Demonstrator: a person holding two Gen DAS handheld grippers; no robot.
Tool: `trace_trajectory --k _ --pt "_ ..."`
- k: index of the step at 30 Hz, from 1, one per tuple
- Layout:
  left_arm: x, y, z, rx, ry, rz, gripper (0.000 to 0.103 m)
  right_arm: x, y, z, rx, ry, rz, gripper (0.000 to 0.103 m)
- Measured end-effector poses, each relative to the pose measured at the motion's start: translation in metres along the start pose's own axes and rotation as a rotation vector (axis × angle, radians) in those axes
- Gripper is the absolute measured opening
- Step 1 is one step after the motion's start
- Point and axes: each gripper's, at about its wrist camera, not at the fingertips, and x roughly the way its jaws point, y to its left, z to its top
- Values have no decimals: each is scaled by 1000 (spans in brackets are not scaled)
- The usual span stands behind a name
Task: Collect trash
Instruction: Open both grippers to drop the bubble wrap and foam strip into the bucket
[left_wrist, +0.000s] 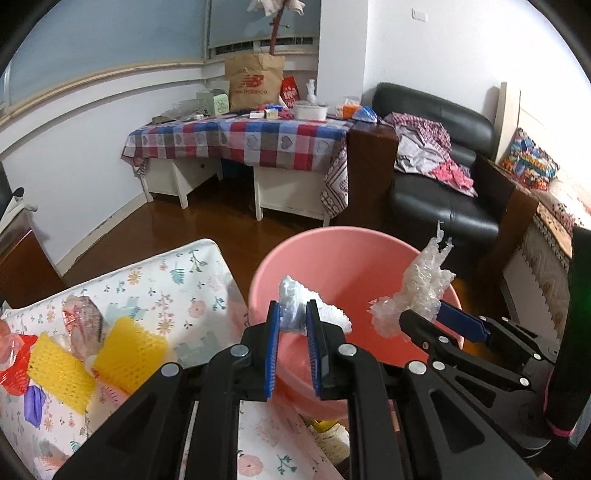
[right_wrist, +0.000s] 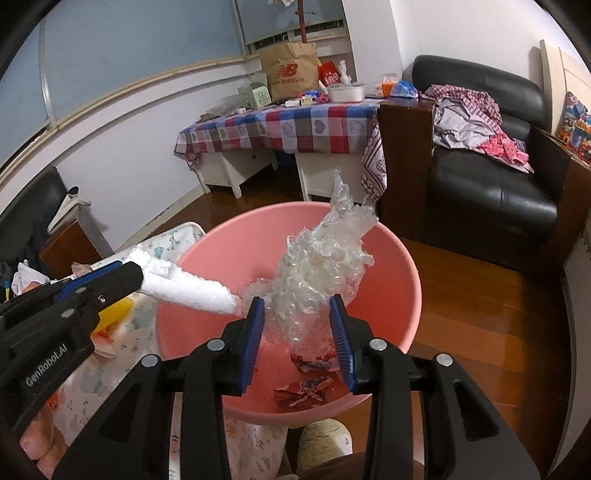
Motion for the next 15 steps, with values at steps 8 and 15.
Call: trace_trajectory --k 8,15 --pt "22 -3 -4 18 52 -47 14 20 -4 1 -5 50 -9 37" --pt "40 1 -8 1 109 -75 14 35 -6 0 -20 76 -17 37"
